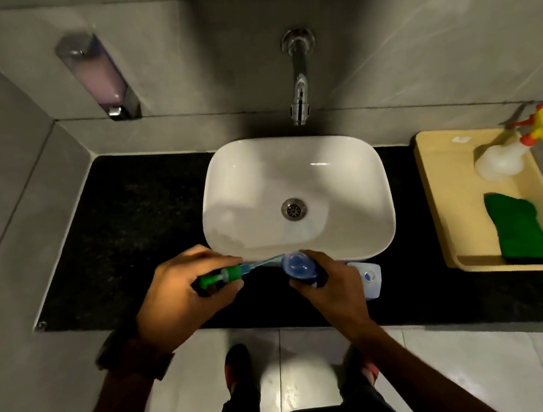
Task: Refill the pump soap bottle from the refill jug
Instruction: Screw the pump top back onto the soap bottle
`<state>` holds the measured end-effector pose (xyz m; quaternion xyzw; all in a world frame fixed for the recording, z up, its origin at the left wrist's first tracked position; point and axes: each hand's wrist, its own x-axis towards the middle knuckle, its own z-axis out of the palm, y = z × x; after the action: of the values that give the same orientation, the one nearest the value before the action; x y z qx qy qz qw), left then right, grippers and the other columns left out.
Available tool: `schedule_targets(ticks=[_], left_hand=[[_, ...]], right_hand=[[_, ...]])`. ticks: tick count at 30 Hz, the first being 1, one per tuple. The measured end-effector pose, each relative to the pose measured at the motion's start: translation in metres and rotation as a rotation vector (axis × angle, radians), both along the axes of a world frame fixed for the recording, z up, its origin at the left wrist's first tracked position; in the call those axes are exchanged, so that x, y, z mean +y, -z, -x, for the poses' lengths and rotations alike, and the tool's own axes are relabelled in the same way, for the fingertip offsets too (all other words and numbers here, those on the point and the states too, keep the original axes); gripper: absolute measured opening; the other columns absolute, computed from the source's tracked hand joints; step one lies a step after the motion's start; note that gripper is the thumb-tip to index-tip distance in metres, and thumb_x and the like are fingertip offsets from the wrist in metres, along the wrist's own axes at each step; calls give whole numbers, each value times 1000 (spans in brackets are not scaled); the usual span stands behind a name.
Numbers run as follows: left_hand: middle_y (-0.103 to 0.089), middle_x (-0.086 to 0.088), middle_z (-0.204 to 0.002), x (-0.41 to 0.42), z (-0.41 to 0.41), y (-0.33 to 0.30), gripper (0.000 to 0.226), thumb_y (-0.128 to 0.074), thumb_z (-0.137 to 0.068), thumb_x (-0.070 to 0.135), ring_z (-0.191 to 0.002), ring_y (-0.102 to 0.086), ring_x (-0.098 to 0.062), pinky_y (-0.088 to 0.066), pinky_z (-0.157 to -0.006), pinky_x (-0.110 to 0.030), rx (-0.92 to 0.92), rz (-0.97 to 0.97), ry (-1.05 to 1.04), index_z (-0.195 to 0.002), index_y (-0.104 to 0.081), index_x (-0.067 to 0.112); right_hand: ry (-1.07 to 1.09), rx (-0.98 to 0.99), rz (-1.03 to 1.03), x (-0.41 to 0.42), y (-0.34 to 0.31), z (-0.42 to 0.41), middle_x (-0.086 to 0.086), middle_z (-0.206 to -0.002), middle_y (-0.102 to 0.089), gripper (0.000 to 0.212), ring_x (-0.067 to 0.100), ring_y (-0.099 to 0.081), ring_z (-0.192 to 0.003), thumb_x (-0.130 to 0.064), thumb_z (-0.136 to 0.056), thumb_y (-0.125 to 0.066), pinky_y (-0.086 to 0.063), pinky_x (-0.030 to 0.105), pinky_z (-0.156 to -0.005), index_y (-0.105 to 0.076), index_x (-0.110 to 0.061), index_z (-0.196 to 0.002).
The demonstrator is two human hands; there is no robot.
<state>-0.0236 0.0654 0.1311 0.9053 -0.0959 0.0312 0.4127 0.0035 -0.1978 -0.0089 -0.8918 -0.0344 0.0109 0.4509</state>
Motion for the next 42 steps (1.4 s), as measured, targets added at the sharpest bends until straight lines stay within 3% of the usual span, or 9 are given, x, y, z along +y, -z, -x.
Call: schedule_targets(ticks=[6, 12, 18, 25, 30, 33, 36, 39, 42], left_hand=[[-68, 10, -98, -21, -13, -49, 35, -86, -74, 17, -88, -69, -5, -56, -82, -26, -97, -21, 10, -107, -78, 24], [-66, 14, -97, -34, -16, -65, 33, -84, -76, 31, -86, -69, -7, -58, -76, -28, -143, -24, 42, -108, -77, 27], [-65, 16, -96, -44, -23, -61, 33, -78, -75, 40, -85, -67, -4, -59, -74, -28, -133, -164, 78, -107, -76, 33], [-62, 18, -92, -71, -47, -40, 31, -72, -78, 51, -71, -61, 1, -56, -62, -24, -115, -261, 168, -108, -71, 42], [-68, 27, -95, -78, -62, -40, 52, -73, -70, 66, -87, -66, 5, -53, -78, -11, -61, -50, 133, -117, -61, 46], [-73, 20, -91, -78, -67, -38, 53, -91, -59, 43, -83, -71, -1, -53, -76, -8, -29, 196, -44, -105, -66, 35], [-74, 15, -77, -79, -70, -32, 26, -89, -68, 19, -74, -71, 0, -56, -72, -13, -172, 199, -258, -85, -71, 25], [-76, 19, -91, -83, -67, -29, 24, -81, -79, 10, -87, -72, 1, -55, -83, -16, -123, 283, -154, -93, -76, 29], [-75, 17, -108, -92, -64, -26, 34, -83, -77, 24, -105, -68, 0, -50, -92, -15, -10, 302, 5, -109, -75, 31]], right_hand=[[48, -107, -14, -16, -28, -26, -21, -108, -74, 53, 2, -69, -96, -44, -77, -87, -60, 28, -90, -64, -41, -124], [106, -111, 28, -26, -42, -31, -30, -104, -66, 60, -12, -59, -97, -63, -72, -75, -43, 2, -89, -59, -43, -126], [101, -164, 120, -29, -57, -30, -14, -111, -76, 58, 8, -66, -103, -44, -71, -91, -47, 13, -92, -68, -35, -123], [-31, -213, 245, -13, -85, -25, -16, -111, -77, 58, 0, -71, -96, -45, -71, -90, -43, 9, -89, -67, -40, -124], [-50, -68, 132, -4, -98, -25, -15, -119, -75, 61, 4, -70, -104, -53, -78, -83, -56, 24, -97, -64, -38, -133], [-33, 21, 30, -5, -104, -30, -17, -119, -74, 62, 4, -69, -103, -55, -74, -84, -57, 25, -96, -64, -40, -130], [21, 63, -9, -7, -107, -36, -21, -116, -74, 61, 5, -69, -101, -53, -70, -88, -59, 24, -95, -66, -41, -126], [29, 96, -33, -7, -109, -40, -23, -114, -73, 63, 6, -68, -102, -53, -70, -89, -57, 24, -98, -65, -42, -128], [-9, 100, -40, -4, -114, -40, -23, -109, -72, 62, 5, -68, -98, -52, -71, -89, -55, 17, -94, -66, -40, -128]])
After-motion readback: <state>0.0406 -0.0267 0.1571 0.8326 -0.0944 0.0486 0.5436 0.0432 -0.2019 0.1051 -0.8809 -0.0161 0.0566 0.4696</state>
